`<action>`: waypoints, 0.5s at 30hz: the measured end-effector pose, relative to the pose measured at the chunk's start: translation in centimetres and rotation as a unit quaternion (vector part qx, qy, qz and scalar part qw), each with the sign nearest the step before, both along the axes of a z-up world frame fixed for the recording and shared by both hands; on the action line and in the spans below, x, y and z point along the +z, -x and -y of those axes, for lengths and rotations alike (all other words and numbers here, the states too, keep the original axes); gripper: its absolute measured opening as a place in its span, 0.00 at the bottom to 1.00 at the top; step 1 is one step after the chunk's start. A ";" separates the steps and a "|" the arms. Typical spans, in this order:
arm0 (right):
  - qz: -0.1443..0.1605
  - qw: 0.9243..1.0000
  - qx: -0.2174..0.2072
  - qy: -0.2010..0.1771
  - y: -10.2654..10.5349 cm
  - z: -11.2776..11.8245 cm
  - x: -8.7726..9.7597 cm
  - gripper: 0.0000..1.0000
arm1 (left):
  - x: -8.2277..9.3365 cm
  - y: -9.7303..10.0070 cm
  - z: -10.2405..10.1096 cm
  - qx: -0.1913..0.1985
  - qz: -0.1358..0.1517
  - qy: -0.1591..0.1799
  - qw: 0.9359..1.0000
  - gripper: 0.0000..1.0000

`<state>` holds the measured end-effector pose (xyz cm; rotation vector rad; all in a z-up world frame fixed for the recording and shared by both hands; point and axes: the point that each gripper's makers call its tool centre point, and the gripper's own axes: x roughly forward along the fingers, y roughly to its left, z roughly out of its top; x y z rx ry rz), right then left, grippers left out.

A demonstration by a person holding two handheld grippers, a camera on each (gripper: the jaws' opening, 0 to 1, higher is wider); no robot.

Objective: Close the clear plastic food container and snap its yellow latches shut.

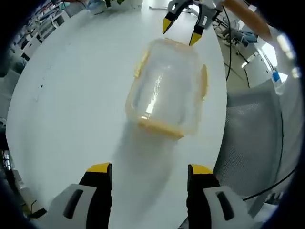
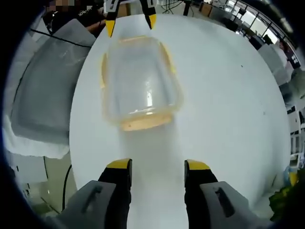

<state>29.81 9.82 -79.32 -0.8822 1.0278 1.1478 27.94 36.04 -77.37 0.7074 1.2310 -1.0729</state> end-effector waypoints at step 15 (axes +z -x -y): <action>-0.093 0.958 -0.258 -0.085 -1.2 -0.9 2.0 0.32 | 1.5 0.5 3.6 0.360 -0.169 0.114 0.911 0.48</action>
